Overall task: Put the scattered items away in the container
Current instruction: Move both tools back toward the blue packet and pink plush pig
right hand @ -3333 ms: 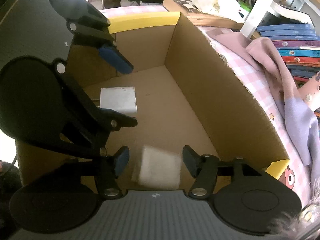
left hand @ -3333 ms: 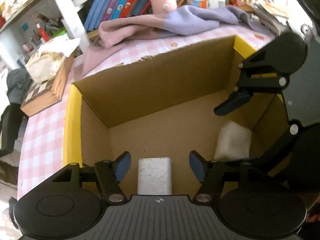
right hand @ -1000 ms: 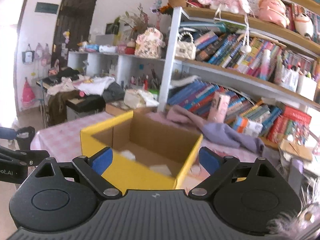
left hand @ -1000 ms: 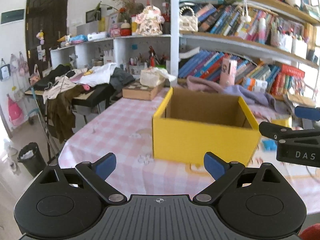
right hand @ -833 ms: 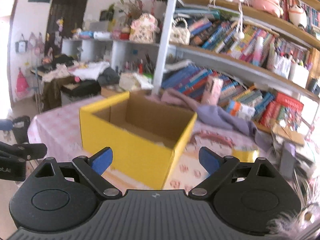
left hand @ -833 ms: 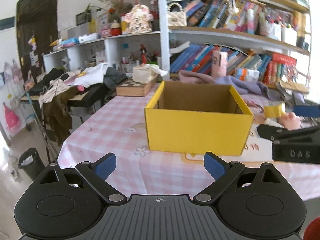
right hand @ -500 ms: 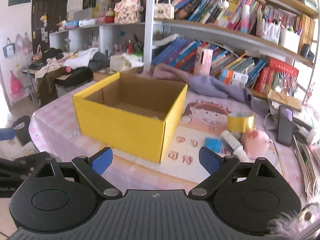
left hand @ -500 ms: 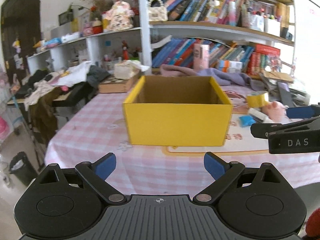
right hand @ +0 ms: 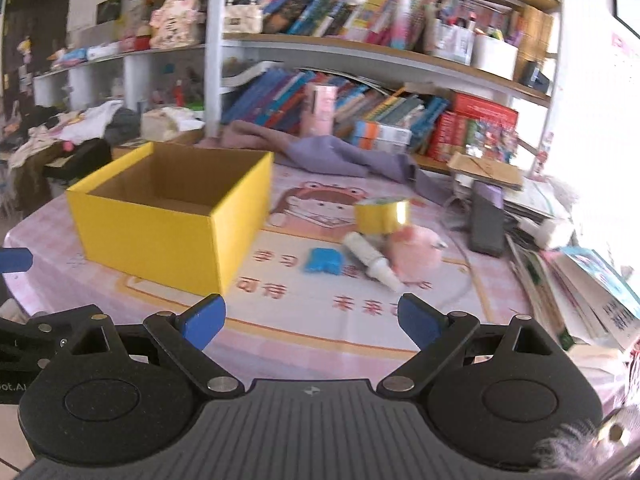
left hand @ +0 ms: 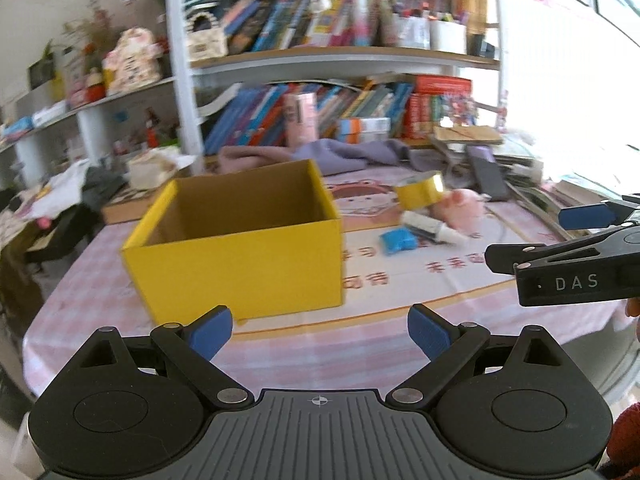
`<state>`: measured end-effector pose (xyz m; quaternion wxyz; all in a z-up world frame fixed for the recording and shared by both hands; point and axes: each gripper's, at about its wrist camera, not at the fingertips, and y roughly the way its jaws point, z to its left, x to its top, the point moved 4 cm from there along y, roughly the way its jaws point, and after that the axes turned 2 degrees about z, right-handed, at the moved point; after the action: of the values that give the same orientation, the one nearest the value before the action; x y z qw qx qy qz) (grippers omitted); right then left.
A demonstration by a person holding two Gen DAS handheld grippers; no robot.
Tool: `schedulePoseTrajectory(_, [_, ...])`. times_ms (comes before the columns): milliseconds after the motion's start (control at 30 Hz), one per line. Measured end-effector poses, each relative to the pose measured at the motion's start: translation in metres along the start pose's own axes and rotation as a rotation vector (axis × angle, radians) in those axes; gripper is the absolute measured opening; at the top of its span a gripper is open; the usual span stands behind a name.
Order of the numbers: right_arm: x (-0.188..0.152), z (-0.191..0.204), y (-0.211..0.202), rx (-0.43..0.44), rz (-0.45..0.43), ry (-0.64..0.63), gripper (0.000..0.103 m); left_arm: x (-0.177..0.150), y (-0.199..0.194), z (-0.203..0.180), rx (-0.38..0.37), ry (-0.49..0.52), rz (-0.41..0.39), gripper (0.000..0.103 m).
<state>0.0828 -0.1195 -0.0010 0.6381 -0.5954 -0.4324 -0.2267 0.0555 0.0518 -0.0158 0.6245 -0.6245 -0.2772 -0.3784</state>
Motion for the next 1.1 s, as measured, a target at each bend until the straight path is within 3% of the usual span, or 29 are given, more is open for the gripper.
schedulePoseTrajectory(567, [-0.014,-0.082,0.006,-0.122,0.051,0.110,0.093,0.028,0.038,-0.088,-0.198,0.192,-0.018,0.096])
schedulePoseTrajectory(1100, [0.009,-0.119,0.066,-0.103,0.076,0.138,0.091,0.058,0.104,-0.111,-0.211,0.247,0.023,0.096])
